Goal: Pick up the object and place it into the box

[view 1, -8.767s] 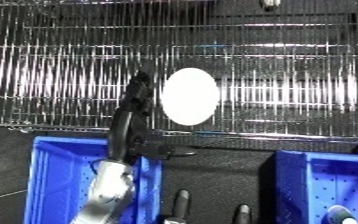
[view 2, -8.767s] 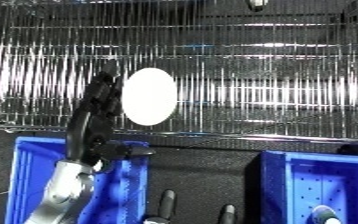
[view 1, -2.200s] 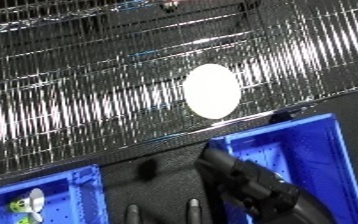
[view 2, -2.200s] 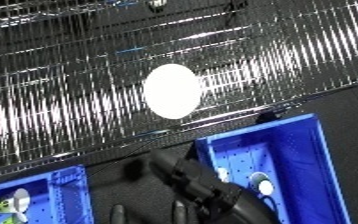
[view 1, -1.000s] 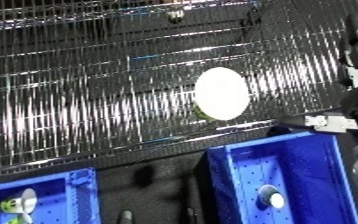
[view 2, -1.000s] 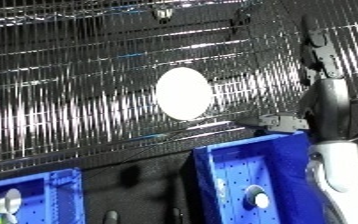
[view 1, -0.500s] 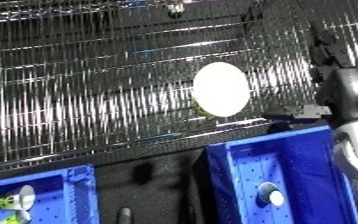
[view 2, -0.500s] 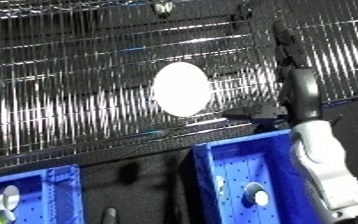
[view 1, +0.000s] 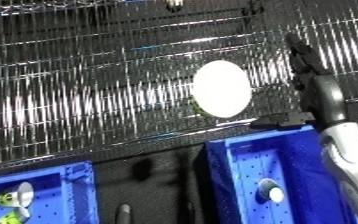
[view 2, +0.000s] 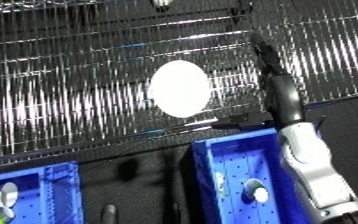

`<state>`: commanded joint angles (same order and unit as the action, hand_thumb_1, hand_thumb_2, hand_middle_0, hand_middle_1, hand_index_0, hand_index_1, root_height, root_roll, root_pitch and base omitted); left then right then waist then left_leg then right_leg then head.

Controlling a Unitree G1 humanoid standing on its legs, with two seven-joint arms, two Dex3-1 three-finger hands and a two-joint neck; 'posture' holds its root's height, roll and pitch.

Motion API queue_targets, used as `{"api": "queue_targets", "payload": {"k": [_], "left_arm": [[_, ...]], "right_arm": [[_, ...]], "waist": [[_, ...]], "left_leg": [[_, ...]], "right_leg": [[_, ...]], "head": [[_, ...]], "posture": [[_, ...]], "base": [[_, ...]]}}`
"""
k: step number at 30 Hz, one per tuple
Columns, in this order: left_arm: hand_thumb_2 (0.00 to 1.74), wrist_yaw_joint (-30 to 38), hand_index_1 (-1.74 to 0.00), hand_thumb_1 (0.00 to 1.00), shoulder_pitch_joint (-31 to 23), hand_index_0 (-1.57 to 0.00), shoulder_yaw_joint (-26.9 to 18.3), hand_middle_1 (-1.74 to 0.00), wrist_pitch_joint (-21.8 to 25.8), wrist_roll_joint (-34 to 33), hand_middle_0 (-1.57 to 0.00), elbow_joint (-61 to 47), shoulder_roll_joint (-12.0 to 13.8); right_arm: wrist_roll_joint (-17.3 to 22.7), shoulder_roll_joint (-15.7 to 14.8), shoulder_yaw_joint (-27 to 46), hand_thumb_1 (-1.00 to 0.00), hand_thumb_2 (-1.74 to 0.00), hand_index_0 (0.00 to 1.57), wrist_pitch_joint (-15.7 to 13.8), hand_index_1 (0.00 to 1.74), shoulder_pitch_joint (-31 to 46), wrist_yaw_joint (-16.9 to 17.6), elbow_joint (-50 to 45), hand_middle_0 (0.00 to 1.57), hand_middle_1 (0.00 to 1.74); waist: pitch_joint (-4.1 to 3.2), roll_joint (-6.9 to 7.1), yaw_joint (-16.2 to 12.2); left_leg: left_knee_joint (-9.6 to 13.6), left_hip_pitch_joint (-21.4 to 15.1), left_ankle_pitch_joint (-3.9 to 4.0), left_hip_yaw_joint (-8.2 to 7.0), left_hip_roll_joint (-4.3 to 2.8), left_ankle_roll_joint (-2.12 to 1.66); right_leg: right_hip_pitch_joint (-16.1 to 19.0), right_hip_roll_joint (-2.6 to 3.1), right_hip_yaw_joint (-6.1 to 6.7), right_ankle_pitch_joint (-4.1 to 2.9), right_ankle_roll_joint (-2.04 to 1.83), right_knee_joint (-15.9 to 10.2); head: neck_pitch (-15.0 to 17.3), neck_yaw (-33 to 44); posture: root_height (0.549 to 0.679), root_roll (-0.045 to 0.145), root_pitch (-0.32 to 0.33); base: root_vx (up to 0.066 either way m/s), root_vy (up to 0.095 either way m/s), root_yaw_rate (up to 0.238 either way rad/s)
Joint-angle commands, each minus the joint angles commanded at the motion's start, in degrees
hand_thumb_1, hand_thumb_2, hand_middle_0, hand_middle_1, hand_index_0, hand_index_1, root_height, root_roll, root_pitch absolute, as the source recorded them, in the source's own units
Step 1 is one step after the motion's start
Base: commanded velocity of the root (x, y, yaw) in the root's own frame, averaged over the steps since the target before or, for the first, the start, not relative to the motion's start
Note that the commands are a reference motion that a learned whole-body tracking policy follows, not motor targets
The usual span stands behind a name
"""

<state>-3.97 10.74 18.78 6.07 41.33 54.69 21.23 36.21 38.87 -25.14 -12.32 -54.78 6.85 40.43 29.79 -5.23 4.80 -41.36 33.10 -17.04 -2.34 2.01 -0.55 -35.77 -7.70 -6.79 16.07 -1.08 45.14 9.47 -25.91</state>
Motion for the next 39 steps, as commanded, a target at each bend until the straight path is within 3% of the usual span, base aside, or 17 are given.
{"api": "queue_targets", "payload": {"k": [10,25,39], "left_arm": [[0.00,0.4,0.00,0.00,-0.1,0.00,0.9,0.00,-0.4,0.3,0.00,-0.6,-0.3],[0.00,0.3,0.00,0.00,-1.0,0.00,1.7,0.00,-0.6,0.6,0.00,-1.7,-0.8],[0.00,0.4,0.00,0.00,-1.1,0.00,2.3,0.00,-0.8,1.2,0.00,-2.6,-0.9]], "right_arm": [[1.0,-1.5,-1.8,0.00,0.00,0.00,0.4,0.00,-3.1,-2.0,1.3,0.00,0.00],[1.8,-3.5,-3.0,0.00,0.00,0.00,0.8,0.00,-7.1,-2.6,2.2,0.00,0.00],[2.9,-4.6,-4.0,-0.70,-1.22,1.10,1.6,1.22,-7.7,-5.6,1.9,1.10,1.22]], "waist": [[0.00,-0.54,0.9],[0.00,-1.58,2.1],[0.00,-1.96,2.7]], "left_leg": [[-0.3,0.8,0.20,0.15,0.10,-0.01],[-0.4,1.7,0.45,0.46,0.75,0.14],[0.9,1.5,1.27,0.78,0.98,0.19]], "right_leg": [[-0.9,-0.22,-0.21,0.16,0.21,0.8],[-1.9,-0.81,-0.45,0.05,0.20,1.4],[-1.8,-1.02,-0.69,-0.11,0.18,0.9]], "head": [[0.2,-1.5],[0.2,-3.2],[0.1,-3.3]], "posture": [[0.629,0.070,0.125],[0.627,0.073,0.132],[0.628,0.074,0.136]], "base": [[0.007,0.007,0.030],[0.011,0.016,0.031],[-0.007,0.010,0.026]]}}
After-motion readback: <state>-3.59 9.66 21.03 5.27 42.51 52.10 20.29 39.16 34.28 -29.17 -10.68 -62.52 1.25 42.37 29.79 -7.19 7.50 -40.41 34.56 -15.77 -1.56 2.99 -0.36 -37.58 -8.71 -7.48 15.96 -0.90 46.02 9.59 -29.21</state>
